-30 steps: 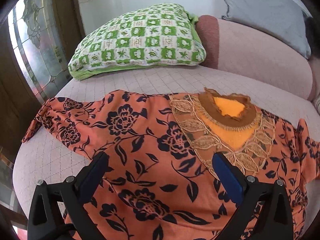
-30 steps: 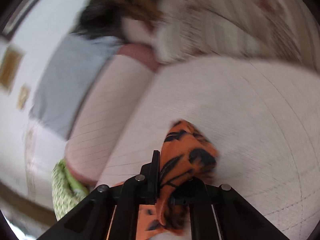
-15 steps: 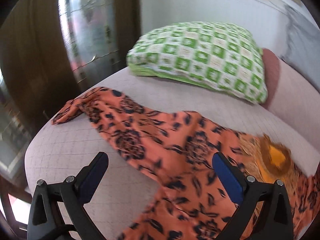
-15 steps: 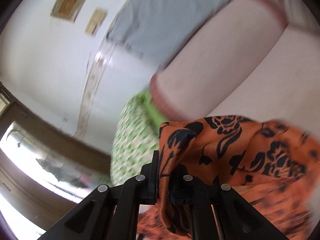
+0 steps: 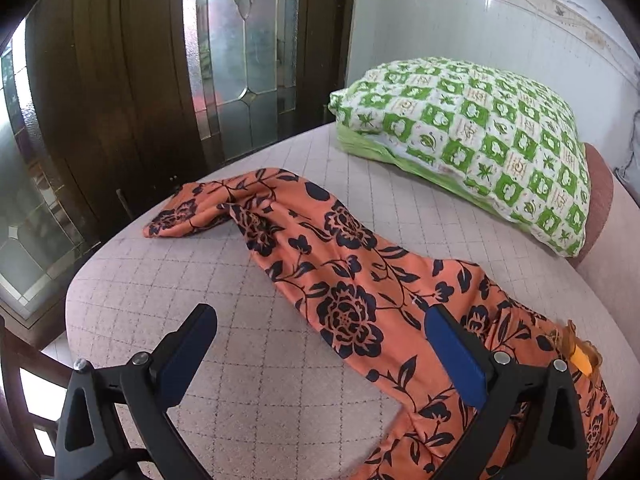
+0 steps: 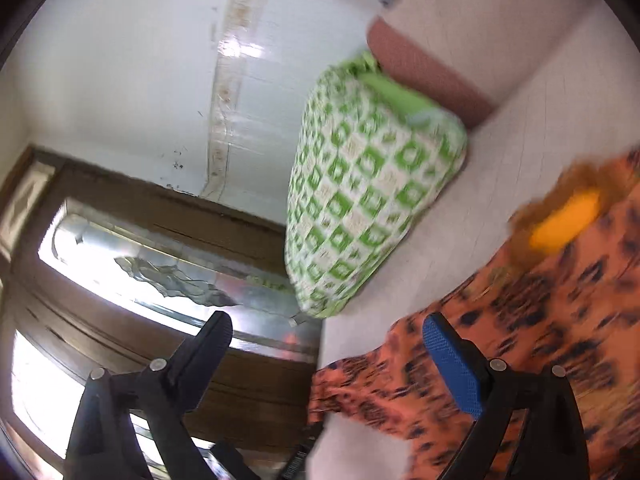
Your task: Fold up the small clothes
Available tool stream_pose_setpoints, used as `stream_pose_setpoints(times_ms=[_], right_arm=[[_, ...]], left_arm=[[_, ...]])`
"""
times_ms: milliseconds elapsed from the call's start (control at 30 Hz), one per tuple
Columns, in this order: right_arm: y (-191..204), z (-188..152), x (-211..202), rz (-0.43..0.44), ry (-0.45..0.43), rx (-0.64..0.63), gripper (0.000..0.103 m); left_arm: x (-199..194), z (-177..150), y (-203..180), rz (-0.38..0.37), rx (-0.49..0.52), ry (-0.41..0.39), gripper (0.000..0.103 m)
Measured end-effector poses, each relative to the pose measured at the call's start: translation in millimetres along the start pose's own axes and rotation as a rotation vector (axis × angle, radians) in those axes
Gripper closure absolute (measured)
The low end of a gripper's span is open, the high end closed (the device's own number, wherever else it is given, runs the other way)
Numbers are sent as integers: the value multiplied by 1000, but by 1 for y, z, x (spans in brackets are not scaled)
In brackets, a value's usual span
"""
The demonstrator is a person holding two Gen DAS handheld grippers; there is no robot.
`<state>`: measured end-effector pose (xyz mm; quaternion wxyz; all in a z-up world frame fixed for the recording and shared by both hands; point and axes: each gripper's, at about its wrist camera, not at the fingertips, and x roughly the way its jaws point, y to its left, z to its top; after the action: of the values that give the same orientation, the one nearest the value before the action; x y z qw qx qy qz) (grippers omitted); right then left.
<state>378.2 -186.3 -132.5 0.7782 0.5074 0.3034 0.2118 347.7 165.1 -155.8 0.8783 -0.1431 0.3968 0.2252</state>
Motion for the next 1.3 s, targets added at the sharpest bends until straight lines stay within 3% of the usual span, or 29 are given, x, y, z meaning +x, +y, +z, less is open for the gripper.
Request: stream_pose_setpoints(times_ms=[133, 333, 467, 533, 633, 700, 833, 900, 967, 1033, 1133, 1300], right_arm=[[-27, 14, -57, -158, -58, -68, 9], [-95, 14, -136, -408, -87, -92, 26], [-153, 10, -176, -335, -115, 88, 28], [-165, 7, -180, -326, -115, 103, 28], [-179, 9, -175, -280, -78, 143, 28], [-187, 8, -166, -206, -60, 185, 28], [-198, -5, -140, -96, 33, 280, 28], [-195, -11, -128, -109, 76, 274, 28], [-193, -17, -120, -111, 104, 274, 28], [-194, -19, -117, -118, 112, 281, 28], [-202, -18, -119, -174, 87, 310, 31], [-212, -11, -124, -236, 32, 333, 41]], left_arm=[[3, -5, -14, -49, 28, 30, 0], [13, -27, -62, -163, 185, 116, 3], [23, -44, -92, -280, 276, 205, 42], [29, -52, -103, -292, 299, 226, 50], [31, -60, -117, -295, 358, 217, 50], [30, -66, -125, -303, 398, 230, 45], [28, -76, -138, -378, 394, 289, 39], [28, -82, -147, -360, 421, 258, 39], [26, -91, -160, -284, 493, 197, 39], [29, -98, -170, -256, 549, 196, 39], [38, -102, -178, -293, 516, 262, 30], [46, -94, -181, -290, 465, 238, 30]])
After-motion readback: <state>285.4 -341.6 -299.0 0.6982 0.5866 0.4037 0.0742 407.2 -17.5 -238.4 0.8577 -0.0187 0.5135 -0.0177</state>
